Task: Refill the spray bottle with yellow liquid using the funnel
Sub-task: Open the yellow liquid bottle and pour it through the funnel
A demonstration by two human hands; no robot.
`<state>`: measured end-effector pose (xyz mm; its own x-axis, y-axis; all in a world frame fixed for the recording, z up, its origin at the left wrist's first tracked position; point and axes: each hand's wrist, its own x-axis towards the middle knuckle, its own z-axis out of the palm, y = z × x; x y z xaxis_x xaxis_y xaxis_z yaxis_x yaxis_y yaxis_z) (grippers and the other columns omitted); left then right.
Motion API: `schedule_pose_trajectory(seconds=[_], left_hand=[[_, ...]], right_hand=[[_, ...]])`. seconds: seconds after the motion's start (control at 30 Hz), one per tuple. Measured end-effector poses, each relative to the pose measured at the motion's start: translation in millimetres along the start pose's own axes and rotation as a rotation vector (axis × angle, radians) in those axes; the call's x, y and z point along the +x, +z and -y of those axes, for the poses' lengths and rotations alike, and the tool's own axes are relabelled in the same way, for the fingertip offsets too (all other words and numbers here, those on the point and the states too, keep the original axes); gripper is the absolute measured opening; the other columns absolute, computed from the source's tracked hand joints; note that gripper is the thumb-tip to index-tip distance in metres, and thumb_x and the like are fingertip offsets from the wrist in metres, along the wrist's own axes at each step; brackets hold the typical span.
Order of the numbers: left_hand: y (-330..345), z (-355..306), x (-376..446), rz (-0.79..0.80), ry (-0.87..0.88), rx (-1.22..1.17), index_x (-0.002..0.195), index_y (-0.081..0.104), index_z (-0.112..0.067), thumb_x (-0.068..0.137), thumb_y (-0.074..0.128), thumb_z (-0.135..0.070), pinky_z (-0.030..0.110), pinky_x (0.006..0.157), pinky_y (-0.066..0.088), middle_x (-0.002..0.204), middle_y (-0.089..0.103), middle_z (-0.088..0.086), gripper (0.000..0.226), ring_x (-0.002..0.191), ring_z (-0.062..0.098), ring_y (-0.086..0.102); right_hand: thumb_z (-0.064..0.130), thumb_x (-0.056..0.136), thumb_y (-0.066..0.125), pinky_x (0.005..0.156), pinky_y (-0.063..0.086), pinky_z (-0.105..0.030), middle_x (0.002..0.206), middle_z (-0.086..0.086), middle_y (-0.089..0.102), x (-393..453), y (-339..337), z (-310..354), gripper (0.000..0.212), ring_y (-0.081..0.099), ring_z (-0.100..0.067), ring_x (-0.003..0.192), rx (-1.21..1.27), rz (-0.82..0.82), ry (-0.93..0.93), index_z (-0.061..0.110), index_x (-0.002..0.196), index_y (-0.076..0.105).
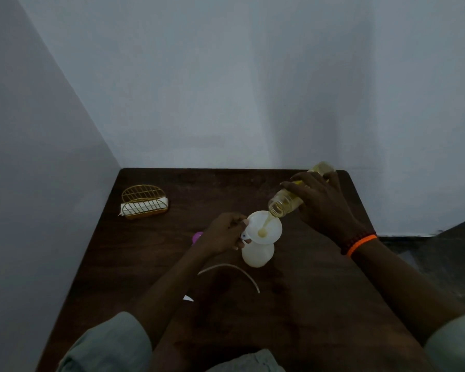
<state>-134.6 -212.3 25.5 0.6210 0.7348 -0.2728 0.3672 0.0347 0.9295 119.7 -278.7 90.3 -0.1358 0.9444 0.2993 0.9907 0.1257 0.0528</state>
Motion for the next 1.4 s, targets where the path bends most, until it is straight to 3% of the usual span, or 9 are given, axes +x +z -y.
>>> schedule_pose_trajectory(seconds=[0.5,0.73,0.9,1.07,1.2,1.4], left_hand=[[-0.3,-2.7,0.2,-0.004,-0.016,0.012,0.112,0.066,-0.008,0.104,0.047,-0.025,0.033,0.063,0.058,0.087,0.075,0.012,0.027,0.08,0.036,0.072],[0.1,-2.7,0.6,-0.004,-0.013,0.024,0.115,0.066,-0.007,0.104,0.046,-0.023,0.039,0.067,0.059,0.087,0.075,0.013,0.028,0.075,0.03,0.072],[0.0,-3.0,-0.4,0.008,-0.008,0.021,0.111,0.066,-0.009,0.105,0.045,-0.023,0.035,0.065,0.058,0.086,0.075,0.011,0.026,0.071,0.023,0.069],[0.0,-1.9,0.6,0.003,-0.01,0.015,0.111,0.067,-0.012,0.104,0.046,-0.025,0.037,0.065,0.059,0.086,0.075,0.01,0.025,0.076,0.032,0.072],[-0.5,-3.5,0.0,0.007,-0.005,0.019,0.111,0.067,-0.008,0.104,0.046,-0.023,0.032,0.062,0.058,0.084,0.075,0.01,0.027,0.071,0.022,0.069],[-1.4,-1.2,0.2,0.007,-0.01,0.021,0.113,0.066,-0.008,0.104,0.046,-0.024,0.033,0.063,0.058,0.084,0.075,0.008,0.027,0.07,0.021,0.069]], right_hand=[[0.017,0.068,0.081,0.099,0.034,-0.051,0.129,-0.009,0.062,0.7,-1.6,-3.3,0.066,0.058,-0.03,0.119,-0.01,-0.011,-0.003,0.024,0.13,0.061],[0.018,0.069,0.081,0.1,0.034,-0.052,0.13,-0.009,0.061,2.0,-1.5,-3.6,0.064,0.057,-0.03,0.121,0.002,-0.006,0.002,0.023,0.13,0.061],[0.016,0.068,0.081,0.097,0.033,-0.049,0.129,-0.007,0.062,2.3,-2.2,-3.5,0.065,0.057,-0.029,0.119,-0.008,-0.018,0.0,0.025,0.129,0.062],[0.015,0.068,0.081,0.097,0.032,-0.047,0.129,-0.007,0.062,3.0,-2.7,-3.5,0.065,0.057,-0.029,0.12,-0.006,-0.022,0.003,0.025,0.129,0.062],[0.017,0.068,0.082,0.098,0.032,-0.048,0.13,-0.007,0.061,3.5,-2.5,-2.9,0.066,0.057,-0.029,0.121,-0.007,-0.016,0.001,0.025,0.13,0.061],[0.019,0.07,0.081,0.097,0.033,-0.048,0.13,-0.007,0.061,2.8,-1.6,-3.0,0.064,0.057,-0.028,0.12,-0.004,-0.017,-0.002,0.026,0.13,0.061]])
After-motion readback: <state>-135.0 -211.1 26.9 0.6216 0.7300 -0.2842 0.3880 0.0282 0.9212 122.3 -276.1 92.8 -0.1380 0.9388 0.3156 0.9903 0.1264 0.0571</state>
